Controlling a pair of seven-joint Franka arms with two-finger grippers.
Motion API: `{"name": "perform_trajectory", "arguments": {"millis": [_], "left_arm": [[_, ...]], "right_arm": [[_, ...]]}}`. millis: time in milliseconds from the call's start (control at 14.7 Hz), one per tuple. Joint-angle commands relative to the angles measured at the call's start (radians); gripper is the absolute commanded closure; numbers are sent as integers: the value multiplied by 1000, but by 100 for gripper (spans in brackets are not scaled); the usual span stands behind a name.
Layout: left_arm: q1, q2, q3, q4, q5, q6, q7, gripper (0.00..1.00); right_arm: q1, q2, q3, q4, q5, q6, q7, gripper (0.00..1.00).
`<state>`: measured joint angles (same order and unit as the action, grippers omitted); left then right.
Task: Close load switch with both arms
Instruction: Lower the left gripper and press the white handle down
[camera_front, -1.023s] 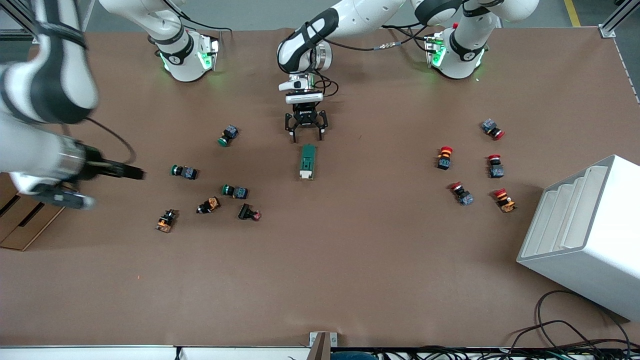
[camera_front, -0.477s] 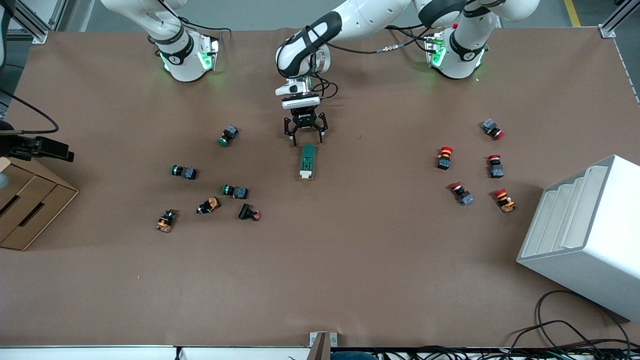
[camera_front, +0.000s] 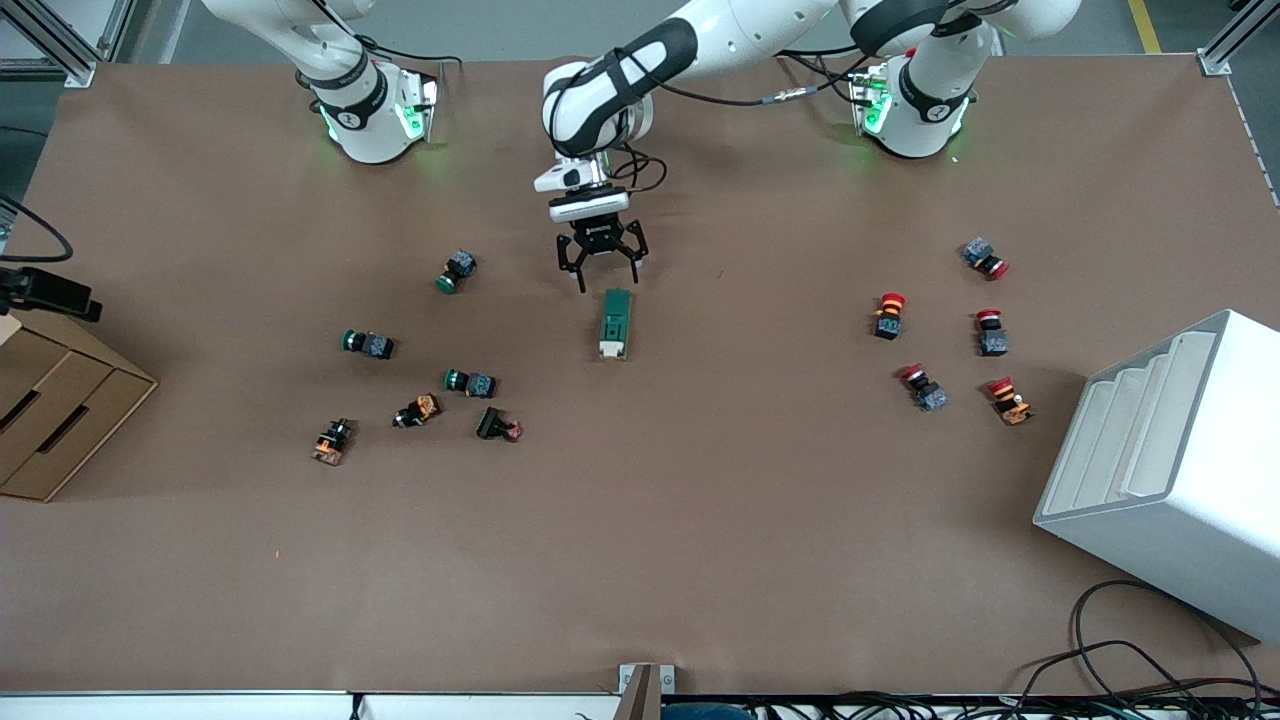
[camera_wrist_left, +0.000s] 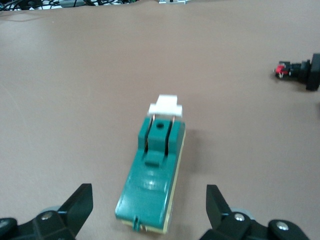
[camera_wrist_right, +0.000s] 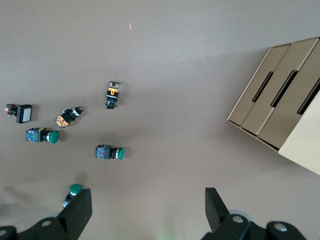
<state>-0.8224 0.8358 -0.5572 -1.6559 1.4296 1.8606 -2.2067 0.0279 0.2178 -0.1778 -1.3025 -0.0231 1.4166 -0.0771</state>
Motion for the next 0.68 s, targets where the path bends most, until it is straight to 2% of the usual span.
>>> {"name": "perform_trajectory", "arguments": {"millis": [0,205,409,614], "left_arm": [[22,-32,-7,-7,-52,8,58,0],[52,-27,-20,69,-90,8,109,0],[90,-26,-15,203,-230,5,322,0],[129,-26,-17,292,-301,3,416,0]], "right_arm": [[-8,11,24,26,-6,-62,14,0],[16,6,37,26,22,-120,147,0],[21,8,38,26,23,-151,143,0],[14,3,37,28,74,-142,125,0]]}}
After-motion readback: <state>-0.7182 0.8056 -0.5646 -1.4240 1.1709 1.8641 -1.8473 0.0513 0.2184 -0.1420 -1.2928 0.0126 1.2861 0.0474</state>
